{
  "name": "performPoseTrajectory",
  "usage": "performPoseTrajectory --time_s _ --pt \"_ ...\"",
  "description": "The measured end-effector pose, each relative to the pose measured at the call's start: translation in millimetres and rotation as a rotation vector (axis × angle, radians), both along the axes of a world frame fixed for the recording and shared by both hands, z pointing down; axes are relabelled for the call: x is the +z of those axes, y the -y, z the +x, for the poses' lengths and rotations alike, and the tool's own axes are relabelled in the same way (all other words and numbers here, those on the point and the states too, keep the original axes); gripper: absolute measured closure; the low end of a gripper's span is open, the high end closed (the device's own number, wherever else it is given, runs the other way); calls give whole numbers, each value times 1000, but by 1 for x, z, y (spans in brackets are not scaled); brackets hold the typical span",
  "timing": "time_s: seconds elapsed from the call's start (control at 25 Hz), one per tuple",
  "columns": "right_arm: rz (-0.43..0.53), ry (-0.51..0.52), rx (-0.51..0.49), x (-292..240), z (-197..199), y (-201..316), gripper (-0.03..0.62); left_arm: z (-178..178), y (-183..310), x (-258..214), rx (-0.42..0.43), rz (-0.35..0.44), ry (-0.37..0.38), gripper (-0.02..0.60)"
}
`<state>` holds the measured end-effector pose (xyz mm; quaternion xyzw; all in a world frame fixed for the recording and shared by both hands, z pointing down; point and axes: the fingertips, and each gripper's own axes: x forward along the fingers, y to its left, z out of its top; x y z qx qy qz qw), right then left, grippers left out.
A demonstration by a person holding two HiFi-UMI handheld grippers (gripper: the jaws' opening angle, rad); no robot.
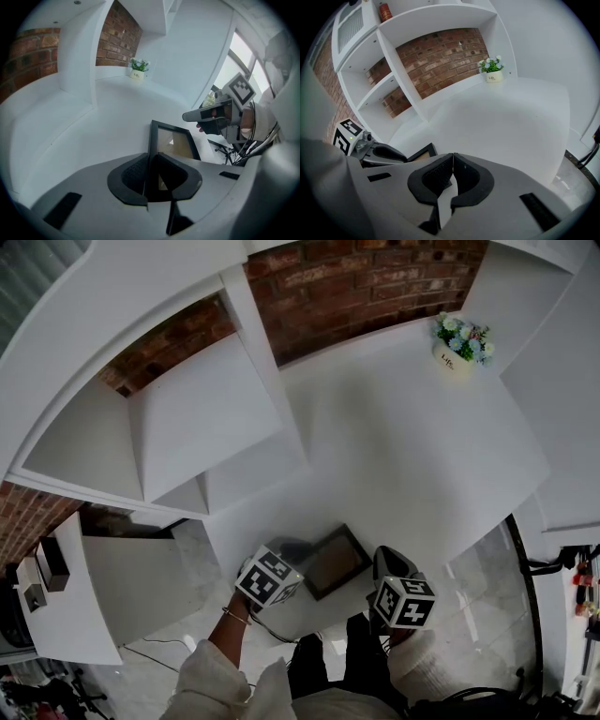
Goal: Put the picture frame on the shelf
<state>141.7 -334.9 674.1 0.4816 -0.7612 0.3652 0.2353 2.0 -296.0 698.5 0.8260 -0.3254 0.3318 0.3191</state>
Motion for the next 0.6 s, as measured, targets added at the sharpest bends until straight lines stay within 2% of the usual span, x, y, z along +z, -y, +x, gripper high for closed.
performPoseTrajectory --time_s 0.32,0.6 --pt "16 9 -12 -8 -2 -4 569 -4 -9 -10 -58 57 14 514" --pt "36 21 -36 -18 -9 -10 569 -17 -15 -27 -150 110 0 515"
